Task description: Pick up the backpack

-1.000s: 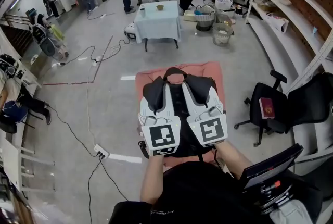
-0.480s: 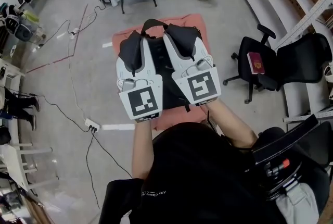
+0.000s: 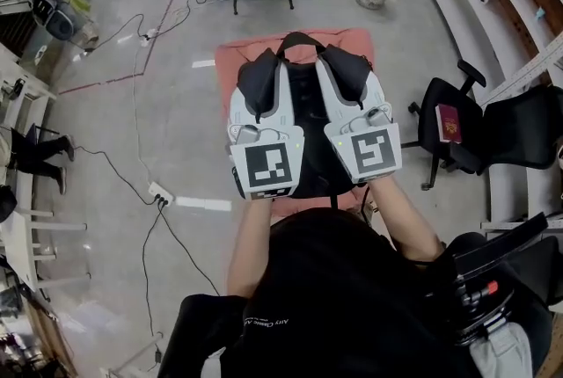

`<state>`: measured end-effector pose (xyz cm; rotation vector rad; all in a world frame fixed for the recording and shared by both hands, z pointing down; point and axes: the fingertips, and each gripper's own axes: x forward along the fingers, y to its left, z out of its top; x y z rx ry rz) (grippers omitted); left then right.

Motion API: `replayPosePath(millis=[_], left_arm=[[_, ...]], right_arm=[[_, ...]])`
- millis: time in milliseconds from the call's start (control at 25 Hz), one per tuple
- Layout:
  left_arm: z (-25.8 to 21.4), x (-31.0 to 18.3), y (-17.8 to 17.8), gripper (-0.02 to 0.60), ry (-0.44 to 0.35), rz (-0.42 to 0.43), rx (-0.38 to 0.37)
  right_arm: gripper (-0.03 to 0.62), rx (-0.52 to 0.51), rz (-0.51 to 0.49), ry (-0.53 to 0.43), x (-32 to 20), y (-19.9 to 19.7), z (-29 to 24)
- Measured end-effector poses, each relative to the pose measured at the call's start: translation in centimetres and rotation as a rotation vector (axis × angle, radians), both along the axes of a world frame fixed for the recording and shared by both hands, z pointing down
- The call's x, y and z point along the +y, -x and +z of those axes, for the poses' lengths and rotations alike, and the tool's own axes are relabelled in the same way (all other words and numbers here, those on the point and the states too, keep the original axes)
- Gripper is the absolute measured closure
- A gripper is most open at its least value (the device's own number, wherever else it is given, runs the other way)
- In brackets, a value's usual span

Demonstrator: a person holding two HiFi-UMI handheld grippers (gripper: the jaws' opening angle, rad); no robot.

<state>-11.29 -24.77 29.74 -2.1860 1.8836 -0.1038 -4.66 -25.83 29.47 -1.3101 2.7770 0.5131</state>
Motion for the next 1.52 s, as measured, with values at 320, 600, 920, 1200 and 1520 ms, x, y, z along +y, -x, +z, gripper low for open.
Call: replayPosePath(millis=[320,600,920,1200,1520], left_arm=[[0.1,0.5,0.2,0.56,-0.016,0.002,0.001],[0.3,0.3,0.0,0.56,-0.03,0.0,0.009],[0.4,0.1,0.6,0.56,-0.026,-0.002,-0.005],[1.0,0.1,0.4,0.56,-0.017,-0.001,-0.001],[0.7,-0.5,0.7,0.56,-0.038,0.007,-0.002]], right_arm=[[0.568,-0.005,-0.019,0.015,0.2,0.2,0.4],[0.568,0.005,-0.037,-0.016,0.0,0.1,0.4],[0.568,-0.006,-0.041,0.005,0.0,0.7,0.7],[0.568,0.018,-0.048,0.006,0.0,0.5,1.4],[0.568,0.02,-0.037,0.006,-0.7,1.0,1.2]])
